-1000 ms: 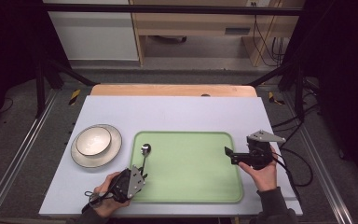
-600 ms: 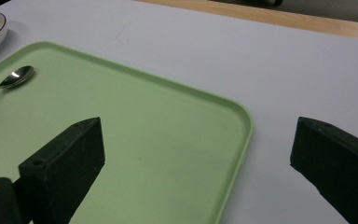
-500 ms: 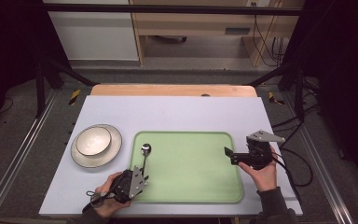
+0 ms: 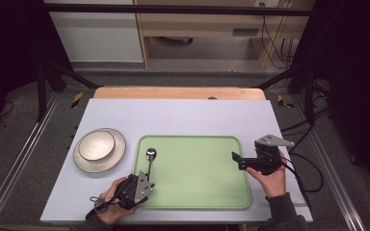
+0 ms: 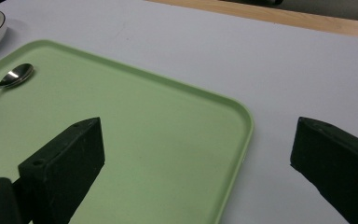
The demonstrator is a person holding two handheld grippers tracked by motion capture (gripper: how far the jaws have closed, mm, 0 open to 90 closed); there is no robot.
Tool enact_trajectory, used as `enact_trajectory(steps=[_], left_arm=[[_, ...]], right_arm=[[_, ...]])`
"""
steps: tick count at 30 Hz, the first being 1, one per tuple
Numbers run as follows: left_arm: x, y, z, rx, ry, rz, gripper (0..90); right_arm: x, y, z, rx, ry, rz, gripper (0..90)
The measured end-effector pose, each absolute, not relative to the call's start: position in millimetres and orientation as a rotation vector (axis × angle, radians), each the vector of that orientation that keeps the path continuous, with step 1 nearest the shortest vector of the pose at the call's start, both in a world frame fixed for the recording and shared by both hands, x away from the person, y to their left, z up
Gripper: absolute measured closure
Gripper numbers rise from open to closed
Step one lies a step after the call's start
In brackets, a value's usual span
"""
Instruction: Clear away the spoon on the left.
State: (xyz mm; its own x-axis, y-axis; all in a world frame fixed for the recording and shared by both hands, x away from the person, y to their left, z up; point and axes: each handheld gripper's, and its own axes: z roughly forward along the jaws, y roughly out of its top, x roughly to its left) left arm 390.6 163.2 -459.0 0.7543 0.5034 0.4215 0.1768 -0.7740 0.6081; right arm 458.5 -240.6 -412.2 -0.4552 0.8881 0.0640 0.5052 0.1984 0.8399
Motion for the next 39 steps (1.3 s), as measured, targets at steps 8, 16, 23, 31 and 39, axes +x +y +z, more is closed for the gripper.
enact_trajectory(steps=[8,16,23,31,39], left_arm=[[392.8,163.2,-460.7,2.413,0.527,0.756,54.7],[393.7,163.4,-460.9,2.413,0.535,0.744,51.6],[394.8,164.1,-460.4,2.410,0.551,0.721,45.1],[397.0,164.7,-460.0,2.412,0.580,0.674,35.7],[396.9,165.1,-458.5,2.410,0.589,0.652,30.5]], right_arm=[[458.7,-240.3,-412.5,1.298,2.045,1.163,3.2],[458.6,-240.6,-412.3,1.296,2.046,1.161,3.1],[458.6,-240.9,-412.0,1.298,2.042,1.165,3.1],[458.5,-241.2,-411.8,1.300,2.041,1.163,3.0],[458.3,-241.2,-411.6,1.303,2.039,1.162,2.7]])
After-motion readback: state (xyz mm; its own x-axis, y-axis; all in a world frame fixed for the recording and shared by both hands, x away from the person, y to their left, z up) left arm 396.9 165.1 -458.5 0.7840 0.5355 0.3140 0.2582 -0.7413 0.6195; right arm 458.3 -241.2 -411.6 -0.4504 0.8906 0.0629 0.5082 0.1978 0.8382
